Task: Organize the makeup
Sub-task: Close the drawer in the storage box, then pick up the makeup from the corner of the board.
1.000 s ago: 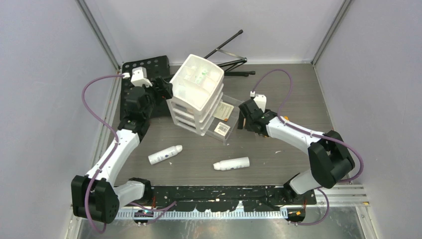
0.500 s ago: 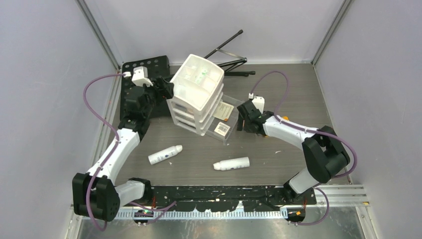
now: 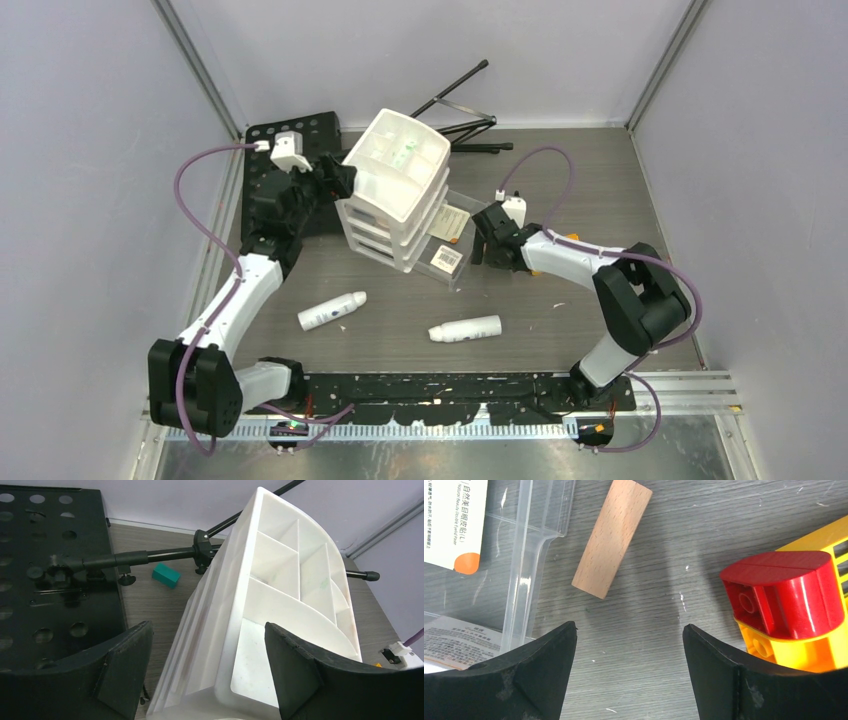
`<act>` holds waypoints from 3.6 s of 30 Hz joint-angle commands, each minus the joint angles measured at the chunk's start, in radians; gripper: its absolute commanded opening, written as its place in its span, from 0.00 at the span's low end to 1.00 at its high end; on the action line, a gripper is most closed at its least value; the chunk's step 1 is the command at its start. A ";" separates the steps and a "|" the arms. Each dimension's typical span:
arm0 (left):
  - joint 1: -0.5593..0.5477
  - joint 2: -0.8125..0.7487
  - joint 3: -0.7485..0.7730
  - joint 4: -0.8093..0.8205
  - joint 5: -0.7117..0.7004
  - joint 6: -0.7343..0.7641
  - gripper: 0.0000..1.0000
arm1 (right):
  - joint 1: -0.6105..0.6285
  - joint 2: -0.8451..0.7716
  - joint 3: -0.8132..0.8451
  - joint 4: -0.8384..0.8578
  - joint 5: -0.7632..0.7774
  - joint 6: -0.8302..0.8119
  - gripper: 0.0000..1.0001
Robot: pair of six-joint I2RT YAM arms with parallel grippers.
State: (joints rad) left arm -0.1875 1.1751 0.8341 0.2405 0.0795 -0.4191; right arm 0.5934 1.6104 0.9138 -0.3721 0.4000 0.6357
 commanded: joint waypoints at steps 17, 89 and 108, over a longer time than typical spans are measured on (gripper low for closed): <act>-0.003 0.035 0.030 0.002 0.080 0.022 0.82 | -0.002 0.051 0.094 0.069 -0.066 0.046 0.80; -0.011 0.016 0.061 -0.034 0.102 -0.006 0.85 | 0.133 -0.006 0.056 0.247 -0.180 -0.040 0.79; -0.042 -0.330 -0.022 -0.260 -0.138 -0.104 1.00 | 0.223 -0.308 0.078 -0.187 -0.529 -0.394 0.83</act>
State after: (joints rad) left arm -0.2176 0.9329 0.8711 0.0292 0.0544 -0.4980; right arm 0.7940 1.3895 1.0351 -0.5835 -0.0483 0.3283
